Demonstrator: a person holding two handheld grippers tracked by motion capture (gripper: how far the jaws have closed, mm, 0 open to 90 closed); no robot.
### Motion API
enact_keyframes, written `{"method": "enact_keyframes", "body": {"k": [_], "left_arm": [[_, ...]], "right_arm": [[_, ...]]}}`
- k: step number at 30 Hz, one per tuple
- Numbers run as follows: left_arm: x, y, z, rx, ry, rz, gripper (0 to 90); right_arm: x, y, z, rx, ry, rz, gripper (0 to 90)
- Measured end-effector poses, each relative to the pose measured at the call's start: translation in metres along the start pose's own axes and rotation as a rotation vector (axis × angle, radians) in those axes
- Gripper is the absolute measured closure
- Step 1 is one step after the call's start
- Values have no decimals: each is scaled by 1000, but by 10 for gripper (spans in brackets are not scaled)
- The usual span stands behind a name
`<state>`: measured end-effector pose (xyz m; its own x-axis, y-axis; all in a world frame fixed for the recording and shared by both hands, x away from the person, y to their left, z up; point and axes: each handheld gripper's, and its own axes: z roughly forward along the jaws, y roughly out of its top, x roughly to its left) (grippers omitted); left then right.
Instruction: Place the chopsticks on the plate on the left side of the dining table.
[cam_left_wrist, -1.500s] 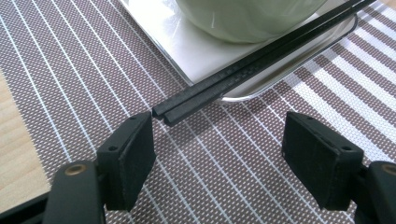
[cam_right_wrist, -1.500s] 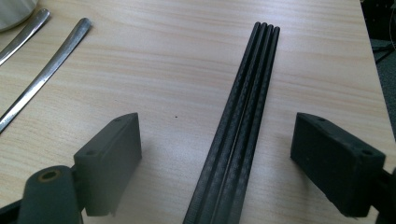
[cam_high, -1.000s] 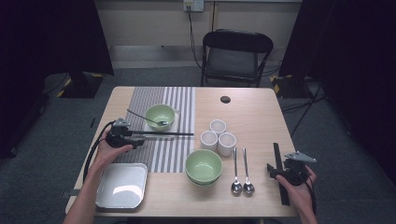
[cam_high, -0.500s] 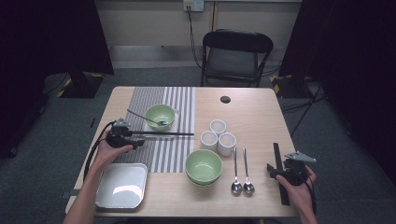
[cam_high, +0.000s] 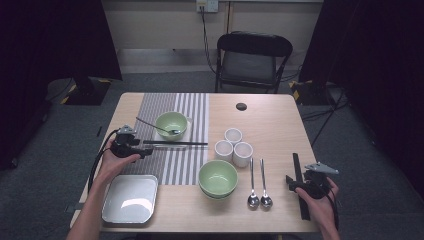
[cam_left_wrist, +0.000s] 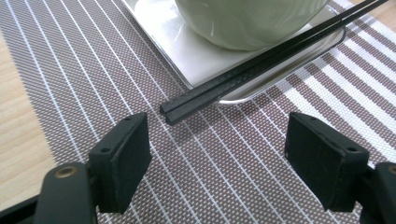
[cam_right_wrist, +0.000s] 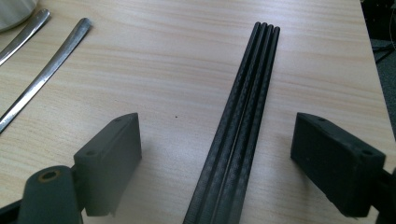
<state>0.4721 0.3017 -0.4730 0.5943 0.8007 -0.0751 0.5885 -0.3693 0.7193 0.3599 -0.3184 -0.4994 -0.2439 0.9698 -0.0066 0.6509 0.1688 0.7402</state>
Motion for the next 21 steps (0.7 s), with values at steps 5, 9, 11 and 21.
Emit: {"method": "enact_keyframes", "body": {"k": [5, 9, 11, 21], "left_arm": [[-5, 4, -9, -33, -26, -24, 223], [-13, 8, -12, -40, -49, -17, 223], [-16, 9, -12, -49, -68, -24, 222], [-31, 19, -8, -39, -126, 2, 217]], "right_arm": [[0, 0, 0, 0, -1, 0, 154], [0, 0, 0, 0, -1, 0, 154], [0, 0, 0, 0, -1, 0, 154], [0, 0, 0, -1, 5, -6, 153]]}}
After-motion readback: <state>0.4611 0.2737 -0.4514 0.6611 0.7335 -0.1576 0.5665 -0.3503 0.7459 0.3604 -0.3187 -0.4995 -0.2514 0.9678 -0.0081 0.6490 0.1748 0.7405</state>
